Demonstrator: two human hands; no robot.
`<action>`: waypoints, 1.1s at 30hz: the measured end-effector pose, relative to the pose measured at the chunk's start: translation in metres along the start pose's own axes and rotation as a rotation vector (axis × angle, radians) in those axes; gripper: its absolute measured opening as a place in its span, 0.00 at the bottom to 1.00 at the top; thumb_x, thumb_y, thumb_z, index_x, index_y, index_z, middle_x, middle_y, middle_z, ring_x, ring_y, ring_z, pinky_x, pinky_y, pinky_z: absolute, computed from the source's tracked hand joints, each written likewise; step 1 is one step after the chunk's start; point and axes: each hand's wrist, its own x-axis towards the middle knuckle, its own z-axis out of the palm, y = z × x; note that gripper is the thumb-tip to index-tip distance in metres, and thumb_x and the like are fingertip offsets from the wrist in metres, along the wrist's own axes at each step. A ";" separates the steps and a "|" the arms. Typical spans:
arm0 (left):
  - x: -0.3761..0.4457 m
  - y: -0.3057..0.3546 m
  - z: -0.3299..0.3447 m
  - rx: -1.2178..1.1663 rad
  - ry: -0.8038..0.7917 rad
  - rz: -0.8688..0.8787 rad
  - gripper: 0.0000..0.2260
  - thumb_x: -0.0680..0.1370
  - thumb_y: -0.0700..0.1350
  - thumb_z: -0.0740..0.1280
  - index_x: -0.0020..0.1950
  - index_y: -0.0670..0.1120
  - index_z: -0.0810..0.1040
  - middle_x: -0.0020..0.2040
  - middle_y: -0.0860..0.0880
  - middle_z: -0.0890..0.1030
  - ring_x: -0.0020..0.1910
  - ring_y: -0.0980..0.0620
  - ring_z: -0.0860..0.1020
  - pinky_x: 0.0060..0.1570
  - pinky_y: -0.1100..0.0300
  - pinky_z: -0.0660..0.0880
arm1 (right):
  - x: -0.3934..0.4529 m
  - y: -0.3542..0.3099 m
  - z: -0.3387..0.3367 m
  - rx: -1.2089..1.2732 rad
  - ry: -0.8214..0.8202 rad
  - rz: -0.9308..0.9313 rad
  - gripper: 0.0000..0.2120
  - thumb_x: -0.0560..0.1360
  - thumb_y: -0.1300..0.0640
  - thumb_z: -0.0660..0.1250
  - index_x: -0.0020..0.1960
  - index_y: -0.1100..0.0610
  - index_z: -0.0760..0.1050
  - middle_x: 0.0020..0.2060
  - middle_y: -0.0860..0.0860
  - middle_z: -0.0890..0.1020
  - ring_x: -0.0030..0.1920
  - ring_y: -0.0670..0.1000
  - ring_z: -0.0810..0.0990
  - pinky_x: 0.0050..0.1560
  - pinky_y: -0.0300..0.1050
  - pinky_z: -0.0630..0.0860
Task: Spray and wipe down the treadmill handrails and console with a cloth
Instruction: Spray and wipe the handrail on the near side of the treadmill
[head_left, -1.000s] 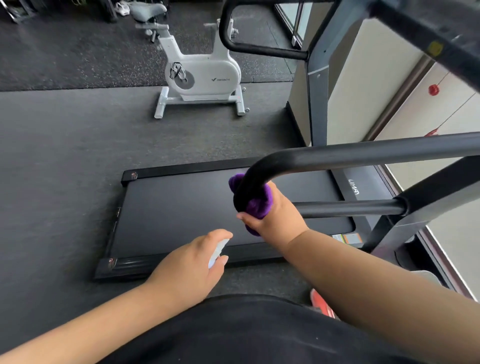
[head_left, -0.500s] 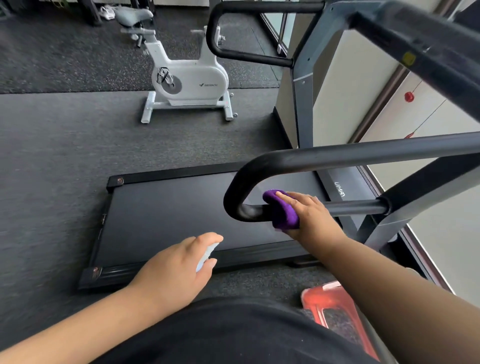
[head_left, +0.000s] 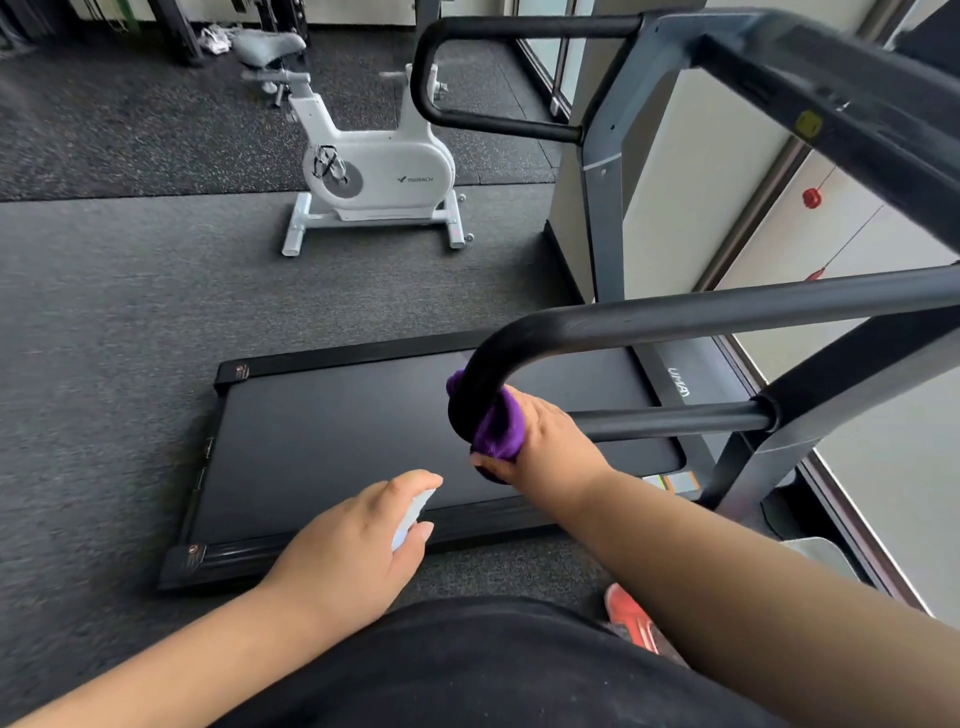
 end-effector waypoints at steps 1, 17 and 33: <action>0.001 0.001 0.001 -0.001 -0.003 -0.005 0.19 0.79 0.54 0.61 0.65 0.65 0.55 0.59 0.57 0.76 0.51 0.52 0.77 0.46 0.60 0.71 | 0.000 0.005 -0.004 -0.117 -0.050 -0.022 0.37 0.71 0.47 0.75 0.75 0.53 0.65 0.67 0.50 0.76 0.67 0.54 0.73 0.69 0.45 0.65; -0.004 0.001 0.001 -0.016 -0.014 -0.076 0.19 0.79 0.55 0.61 0.66 0.65 0.56 0.65 0.57 0.75 0.56 0.53 0.77 0.47 0.63 0.68 | -0.004 0.023 -0.010 0.293 0.060 0.030 0.32 0.72 0.32 0.63 0.71 0.47 0.70 0.67 0.46 0.75 0.68 0.51 0.73 0.70 0.63 0.65; 0.037 0.054 0.022 -0.018 -0.058 -0.037 0.21 0.78 0.54 0.64 0.64 0.66 0.56 0.64 0.54 0.77 0.54 0.51 0.79 0.45 0.61 0.69 | 0.004 0.026 -0.008 -0.149 -0.043 -0.072 0.28 0.71 0.46 0.73 0.69 0.52 0.73 0.61 0.51 0.80 0.62 0.54 0.77 0.64 0.49 0.69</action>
